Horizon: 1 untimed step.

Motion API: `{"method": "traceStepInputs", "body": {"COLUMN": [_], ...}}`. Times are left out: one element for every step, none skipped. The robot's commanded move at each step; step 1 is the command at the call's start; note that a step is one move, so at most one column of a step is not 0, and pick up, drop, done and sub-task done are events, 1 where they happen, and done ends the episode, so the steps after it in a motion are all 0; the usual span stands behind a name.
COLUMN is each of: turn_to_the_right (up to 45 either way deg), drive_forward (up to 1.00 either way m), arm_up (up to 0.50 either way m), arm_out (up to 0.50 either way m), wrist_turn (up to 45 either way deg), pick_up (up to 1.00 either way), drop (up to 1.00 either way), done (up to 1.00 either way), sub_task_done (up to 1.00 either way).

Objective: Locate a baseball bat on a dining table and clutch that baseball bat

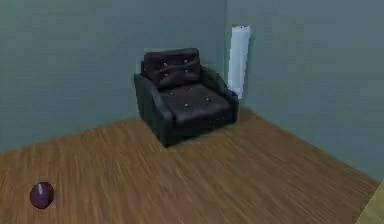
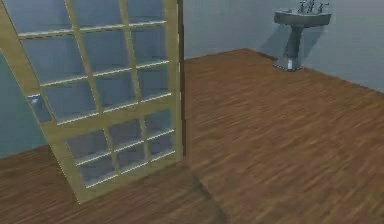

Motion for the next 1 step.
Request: {"method": "traceStepInputs", "body": {"turn_to_the_right": [45.0], "drive_forward": [0.00], "arm_up": [0.00], "arm_out": [0.00], "wrist_turn": [0.0], "pick_up": [0.00], "drop": [0.00], "done": [0.00], "sub_task_done": [0.00]}}
